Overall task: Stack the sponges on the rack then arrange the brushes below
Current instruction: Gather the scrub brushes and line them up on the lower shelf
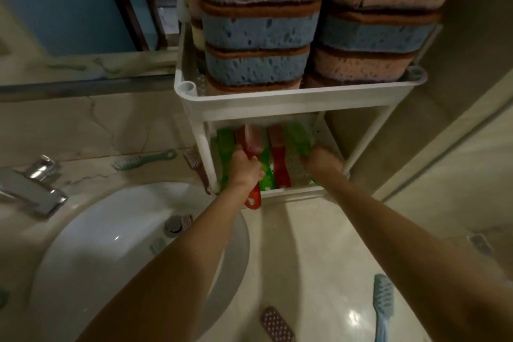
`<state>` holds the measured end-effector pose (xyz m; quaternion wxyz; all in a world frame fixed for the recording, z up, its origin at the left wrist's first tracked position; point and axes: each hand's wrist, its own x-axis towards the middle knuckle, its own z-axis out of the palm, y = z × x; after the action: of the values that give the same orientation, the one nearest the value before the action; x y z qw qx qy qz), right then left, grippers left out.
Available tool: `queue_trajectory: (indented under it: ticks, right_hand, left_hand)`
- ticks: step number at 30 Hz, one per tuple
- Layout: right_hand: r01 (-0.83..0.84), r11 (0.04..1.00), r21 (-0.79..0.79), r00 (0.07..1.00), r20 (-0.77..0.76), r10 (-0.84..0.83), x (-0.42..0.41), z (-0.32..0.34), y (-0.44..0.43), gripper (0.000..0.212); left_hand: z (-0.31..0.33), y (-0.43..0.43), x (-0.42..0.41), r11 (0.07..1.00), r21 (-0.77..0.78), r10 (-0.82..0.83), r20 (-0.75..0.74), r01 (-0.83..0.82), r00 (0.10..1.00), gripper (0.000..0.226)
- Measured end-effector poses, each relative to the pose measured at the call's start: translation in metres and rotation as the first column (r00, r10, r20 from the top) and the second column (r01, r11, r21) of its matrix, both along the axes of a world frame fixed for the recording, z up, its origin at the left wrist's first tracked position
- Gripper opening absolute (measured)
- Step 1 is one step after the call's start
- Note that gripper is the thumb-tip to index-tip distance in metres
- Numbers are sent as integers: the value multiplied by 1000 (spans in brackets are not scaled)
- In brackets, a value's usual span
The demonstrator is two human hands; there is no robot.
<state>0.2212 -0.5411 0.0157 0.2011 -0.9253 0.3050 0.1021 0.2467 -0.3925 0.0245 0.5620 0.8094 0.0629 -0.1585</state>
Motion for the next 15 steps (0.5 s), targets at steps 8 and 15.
queue_trajectory:
  ticks: [8, 15]
  right_hand:
    - [-102, 993, -64, 994, -43, 100, 20, -28, -2, 37]
    - [-140, 982, -127, 990, 7, 142, 15, -43, 4, 33]
  left_hand:
    - [-9, 2, 4, 997, 24, 71, -11, -70, 997, 27]
    - [-15, 2, 8, 976, -156, 131, -128, -150, 983, 13]
